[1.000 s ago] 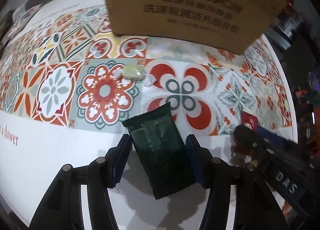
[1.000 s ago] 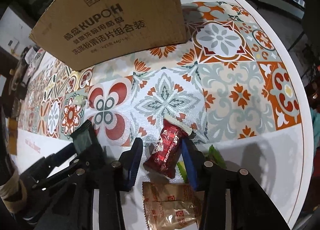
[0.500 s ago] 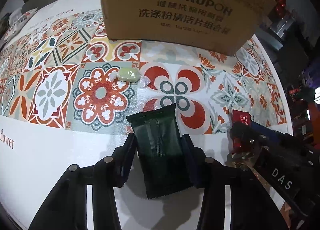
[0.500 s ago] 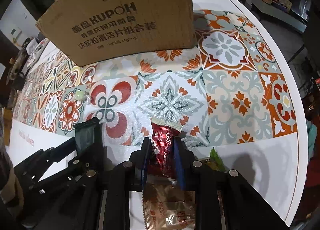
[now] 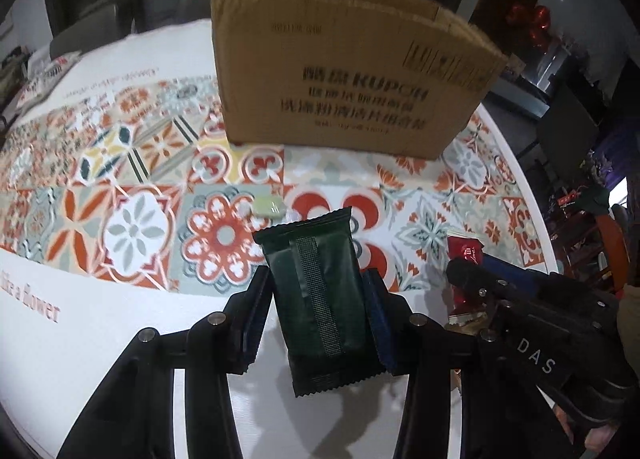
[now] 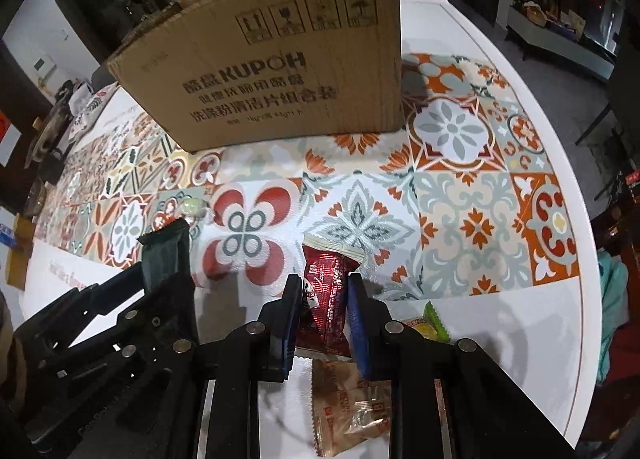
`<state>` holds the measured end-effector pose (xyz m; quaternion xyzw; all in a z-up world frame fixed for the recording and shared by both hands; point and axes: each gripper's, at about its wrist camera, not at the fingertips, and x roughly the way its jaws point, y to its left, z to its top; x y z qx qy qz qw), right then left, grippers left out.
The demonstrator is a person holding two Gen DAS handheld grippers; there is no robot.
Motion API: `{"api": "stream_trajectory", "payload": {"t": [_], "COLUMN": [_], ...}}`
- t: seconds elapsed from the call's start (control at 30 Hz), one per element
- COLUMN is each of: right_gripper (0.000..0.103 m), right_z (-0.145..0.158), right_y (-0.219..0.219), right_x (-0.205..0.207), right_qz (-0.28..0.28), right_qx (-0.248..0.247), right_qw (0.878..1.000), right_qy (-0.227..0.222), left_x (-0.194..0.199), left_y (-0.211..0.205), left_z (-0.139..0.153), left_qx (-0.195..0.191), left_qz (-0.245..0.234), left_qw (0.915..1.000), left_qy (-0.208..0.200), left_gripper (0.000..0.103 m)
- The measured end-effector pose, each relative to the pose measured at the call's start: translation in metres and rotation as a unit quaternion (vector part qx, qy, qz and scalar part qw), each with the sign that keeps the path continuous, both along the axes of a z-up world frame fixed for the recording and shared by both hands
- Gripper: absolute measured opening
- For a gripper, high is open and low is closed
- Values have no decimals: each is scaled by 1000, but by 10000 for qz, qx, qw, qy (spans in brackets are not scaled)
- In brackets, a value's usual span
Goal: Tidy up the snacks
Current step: 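Lift both held snacks and carry them over the cardboard box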
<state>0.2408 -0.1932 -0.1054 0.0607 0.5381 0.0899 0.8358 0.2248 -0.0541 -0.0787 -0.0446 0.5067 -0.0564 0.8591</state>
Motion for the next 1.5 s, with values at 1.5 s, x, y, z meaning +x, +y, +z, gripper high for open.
{"api": "stream_trajectory", "payload": {"t": [1.5], "right_gripper": [24], "right_z": [170], "right_y": [12], "right_x": [18], "right_qz": [194], "right_qx": [10], "right_qw": [9783], "right_qy": [-2063], "left_x": [34], "left_y": [21], "left_z": [157], "left_qx": [208], "left_qz": [-421], "left_qw": [9799], "left_qy": [-1939], "left_gripper": [46]}}
